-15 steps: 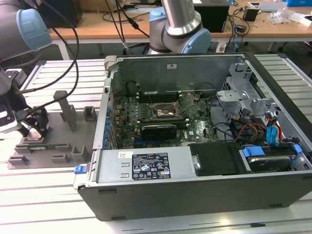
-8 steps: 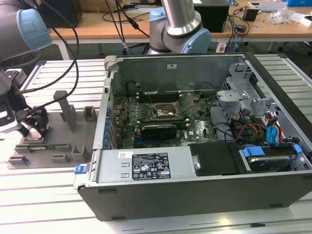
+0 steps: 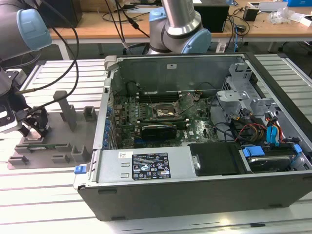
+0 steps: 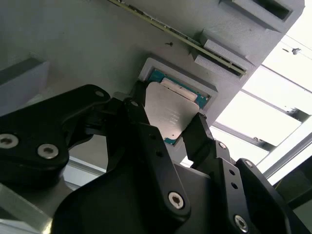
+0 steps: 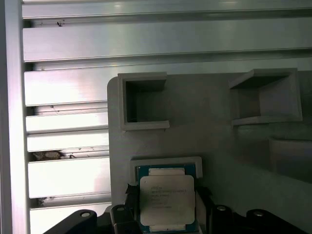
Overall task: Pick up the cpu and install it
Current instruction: 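Pick up the cpu and move it towards the insertion slot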
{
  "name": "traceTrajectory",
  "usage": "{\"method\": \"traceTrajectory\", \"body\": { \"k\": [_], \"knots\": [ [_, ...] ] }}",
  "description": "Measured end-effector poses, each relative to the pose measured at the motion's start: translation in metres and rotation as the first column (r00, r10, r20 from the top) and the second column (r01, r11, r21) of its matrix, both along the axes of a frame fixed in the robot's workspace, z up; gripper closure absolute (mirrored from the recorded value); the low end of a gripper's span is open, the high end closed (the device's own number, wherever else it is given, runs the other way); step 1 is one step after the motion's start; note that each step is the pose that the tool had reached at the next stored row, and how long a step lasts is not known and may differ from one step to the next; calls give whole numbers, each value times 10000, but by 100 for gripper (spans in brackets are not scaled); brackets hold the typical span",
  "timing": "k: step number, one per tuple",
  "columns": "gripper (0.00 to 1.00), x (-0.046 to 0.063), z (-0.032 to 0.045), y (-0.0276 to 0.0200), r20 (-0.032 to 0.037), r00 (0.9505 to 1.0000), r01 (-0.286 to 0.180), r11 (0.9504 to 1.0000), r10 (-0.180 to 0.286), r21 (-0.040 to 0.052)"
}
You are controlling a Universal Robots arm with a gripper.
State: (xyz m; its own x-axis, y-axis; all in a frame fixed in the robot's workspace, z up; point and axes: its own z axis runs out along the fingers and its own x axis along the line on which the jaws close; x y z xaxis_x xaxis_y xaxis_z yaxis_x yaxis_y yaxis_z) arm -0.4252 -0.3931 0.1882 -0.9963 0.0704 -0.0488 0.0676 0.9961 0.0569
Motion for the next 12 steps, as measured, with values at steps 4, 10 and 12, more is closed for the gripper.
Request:
{"method": "traceTrajectory", "body": {
  "k": [4,10,12],
  "knots": [
    [45,1,9,1,7,10000,0,10000,0,4],
    [45,1,109,0,0,10000,1,10000,-1,0],
    [45,1,150,0,1,10000,0,10000,0,0]
  ]
}}
